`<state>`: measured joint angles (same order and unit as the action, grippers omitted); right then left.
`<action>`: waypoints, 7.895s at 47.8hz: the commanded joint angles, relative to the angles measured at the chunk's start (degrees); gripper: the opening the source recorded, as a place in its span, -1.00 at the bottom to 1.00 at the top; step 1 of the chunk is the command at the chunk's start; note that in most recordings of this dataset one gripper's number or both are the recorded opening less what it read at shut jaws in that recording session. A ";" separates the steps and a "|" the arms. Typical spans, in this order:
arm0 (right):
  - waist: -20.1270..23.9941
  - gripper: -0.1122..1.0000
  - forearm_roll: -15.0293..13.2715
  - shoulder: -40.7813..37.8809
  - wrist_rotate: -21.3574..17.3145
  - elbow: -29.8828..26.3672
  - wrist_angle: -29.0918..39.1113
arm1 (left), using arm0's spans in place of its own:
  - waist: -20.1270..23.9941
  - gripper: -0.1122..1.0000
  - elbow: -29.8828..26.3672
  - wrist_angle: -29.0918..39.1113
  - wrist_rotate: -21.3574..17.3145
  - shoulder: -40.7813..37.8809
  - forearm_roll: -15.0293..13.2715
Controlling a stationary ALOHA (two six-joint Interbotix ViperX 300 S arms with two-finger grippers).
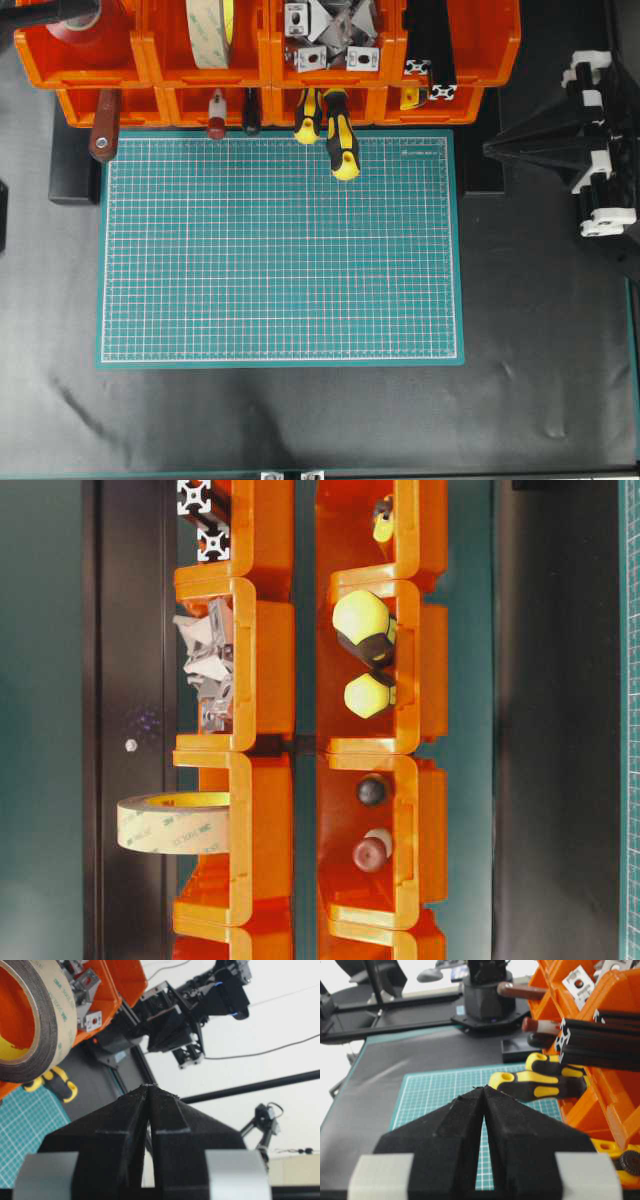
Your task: Pick foam from container rack with left arm.
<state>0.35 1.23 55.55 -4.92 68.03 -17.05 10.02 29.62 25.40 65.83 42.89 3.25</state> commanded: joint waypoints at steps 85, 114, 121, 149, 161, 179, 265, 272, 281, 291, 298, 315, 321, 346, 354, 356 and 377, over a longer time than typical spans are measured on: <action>0.79 -0.79 -0.26 0.97 0.70 -2.20 -0.79 | 4.22 0.64 -15.56 11.87 1.76 -22.68 0.00; 1.76 -0.79 -0.26 1.05 0.18 -2.29 -0.70 | 0.88 -0.33 -15.03 0.00 -4.13 -21.27 0.18; 1.67 -0.79 -0.26 1.23 0.18 -2.29 -0.70 | -4.22 -0.33 -17.84 0.00 -6.68 -19.86 0.18; 1.67 -0.79 -0.18 1.67 -0.09 -2.46 -0.44 | -26.54 -0.33 -19.60 13.18 -36.04 -26.19 0.35; 1.76 -0.79 0.09 1.67 -0.18 -2.46 -0.44 | -27.77 -0.33 -19.51 23.03 -43.59 -32.87 0.35; 1.76 -0.79 0.18 2.20 -0.18 -2.72 -0.44 | -27.86 -0.33 -19.95 30.32 -54.14 -39.11 0.35; 1.93 -0.79 0.26 2.11 -0.18 -2.81 -0.44 | -24.08 0.82 -14.68 28.92 -60.56 -36.30 0.44; 1.93 -0.79 0.26 2.20 -0.18 -2.81 -0.44 | -24.35 0.82 -14.59 28.74 -60.38 -34.37 0.53; 1.93 -0.79 0.26 2.90 -0.18 -2.99 -0.18 | -24.43 0.82 -13.10 26.72 -59.41 -27.77 0.53; 1.93 -0.79 0.26 3.52 -0.09 -3.34 0.88 | -23.91 0.78 -8.53 18.28 -58.54 -17.75 0.53; 1.93 -0.79 0.26 3.69 -0.09 -3.34 1.49 | -23.03 0.73 -3.08 10.11 -59.15 -9.58 0.53; 2.29 -0.79 0.26 3.60 -0.09 -3.34 1.49 | -22.24 0.72 10.20 -8.00 -58.71 4.22 0.53; 2.37 -0.79 0.26 3.60 -0.09 -3.25 1.49 | -22.15 0.72 13.27 -12.57 -58.89 6.50 0.53; 2.64 -0.79 0.18 3.34 -0.18 -2.72 1.05 | -22.94 0.72 18.37 -14.68 -58.27 12.13 0.53; 3.25 -0.79 0.18 3.25 -0.18 -2.72 1.14 | -23.29 0.72 18.37 -14.68 -58.27 12.13 0.53; 3.43 -0.79 0.18 3.25 -0.18 -2.72 1.05 | -23.47 0.72 18.37 -14.68 -58.27 12.13 0.44; 4.66 -0.79 -0.18 3.52 0.44 -1.49 -1.76 | -23.64 0.72 18.46 -14.50 -58.27 12.48 0.53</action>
<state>4.66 1.32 59.50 -4.48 67.15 -17.23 -13.71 48.60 11.34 7.47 55.46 3.60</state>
